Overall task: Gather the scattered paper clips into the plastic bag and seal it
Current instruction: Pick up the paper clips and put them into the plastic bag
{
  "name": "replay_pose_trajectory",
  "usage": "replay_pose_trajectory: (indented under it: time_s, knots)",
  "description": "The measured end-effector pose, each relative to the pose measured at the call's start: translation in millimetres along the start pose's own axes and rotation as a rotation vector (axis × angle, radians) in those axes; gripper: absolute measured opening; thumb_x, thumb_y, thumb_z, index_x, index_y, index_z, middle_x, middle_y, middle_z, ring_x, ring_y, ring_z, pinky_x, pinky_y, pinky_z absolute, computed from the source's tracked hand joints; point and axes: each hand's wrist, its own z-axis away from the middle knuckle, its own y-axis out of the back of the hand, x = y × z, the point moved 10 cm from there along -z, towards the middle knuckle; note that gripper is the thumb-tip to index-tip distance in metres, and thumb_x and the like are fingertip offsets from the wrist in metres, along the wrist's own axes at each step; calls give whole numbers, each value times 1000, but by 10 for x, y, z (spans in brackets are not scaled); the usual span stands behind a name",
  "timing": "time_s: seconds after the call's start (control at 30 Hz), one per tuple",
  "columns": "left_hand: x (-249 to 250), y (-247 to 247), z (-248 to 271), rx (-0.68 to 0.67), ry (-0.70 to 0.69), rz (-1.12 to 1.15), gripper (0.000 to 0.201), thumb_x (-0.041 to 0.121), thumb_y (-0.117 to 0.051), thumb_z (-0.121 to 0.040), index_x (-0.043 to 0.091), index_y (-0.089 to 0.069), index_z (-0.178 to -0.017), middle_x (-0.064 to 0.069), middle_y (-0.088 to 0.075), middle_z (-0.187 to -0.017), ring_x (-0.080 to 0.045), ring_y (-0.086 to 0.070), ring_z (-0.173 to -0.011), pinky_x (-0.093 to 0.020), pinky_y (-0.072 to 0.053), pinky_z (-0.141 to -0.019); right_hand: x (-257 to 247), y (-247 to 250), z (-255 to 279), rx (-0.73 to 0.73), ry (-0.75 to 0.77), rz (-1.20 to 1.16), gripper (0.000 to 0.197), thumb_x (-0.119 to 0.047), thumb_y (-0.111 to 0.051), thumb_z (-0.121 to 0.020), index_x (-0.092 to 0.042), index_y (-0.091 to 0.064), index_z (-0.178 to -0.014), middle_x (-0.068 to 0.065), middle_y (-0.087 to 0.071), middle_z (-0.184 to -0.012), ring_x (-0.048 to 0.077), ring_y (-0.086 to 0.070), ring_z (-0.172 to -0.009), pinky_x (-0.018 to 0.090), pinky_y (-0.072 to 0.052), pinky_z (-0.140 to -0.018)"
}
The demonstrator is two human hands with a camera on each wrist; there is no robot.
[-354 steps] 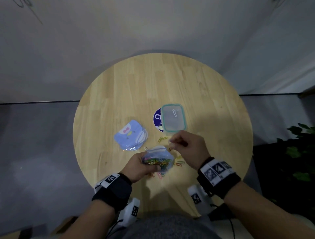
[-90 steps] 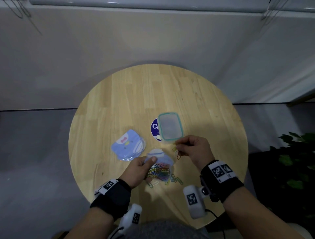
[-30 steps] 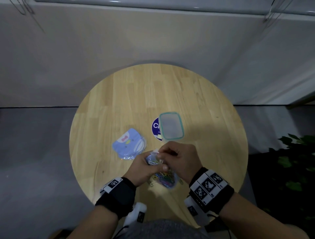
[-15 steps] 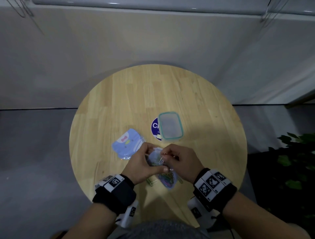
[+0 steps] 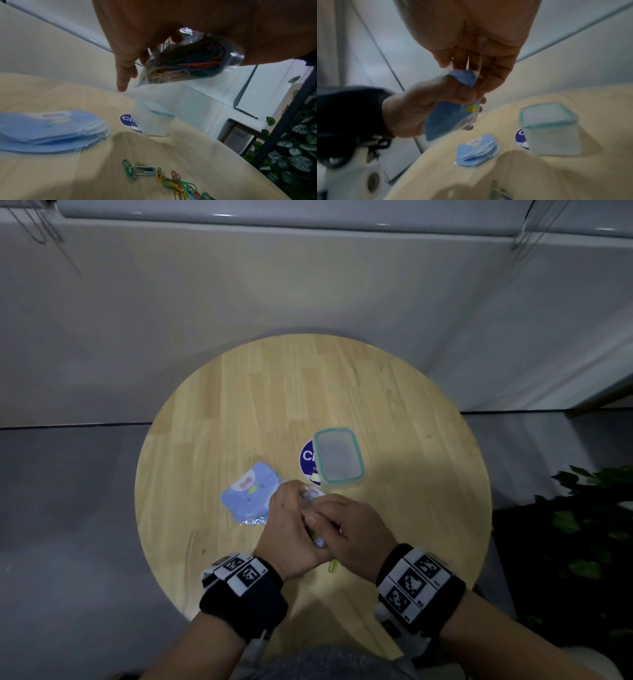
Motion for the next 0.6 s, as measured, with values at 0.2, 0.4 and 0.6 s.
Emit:
replay_pose_trajectory:
  time_s: [0.2,0.4,0.6]
  knots:
    - [-79,-25,-13,-48,42,57,63,34,-75,-51,23,-41,-104,1,-50,-102,-11,-55,-89,-29,-50,-74,-44,-9,55,-149,132,51,47,-22,-33,-86,-17,-55,-127,5,-59,-111,14,-57,-96,24,-46,-82]
    - [16,-132,22,-113,26,-57,63,33,-74,-48,25,-40,-100,5,-47,-96,-11,-48,-88,-27,-46,-71,35,146,-52,-104,62,89,32,-34,-47,-79,-26,-66,-103,-1,-68,-86,11,-57,-73,27,-47,-70]
    - [-17,-121,3,-119,73,-82,72,41,-74,-47,20,-43,-108,5,-46,-103,-15,-46,-96,-31,-47,-77,97,264,-90,-36,-85,-149,16,-18,-62,-78,-29,-67,-88,-8,-67,-76,9,-61,-62,24,-49,-62]
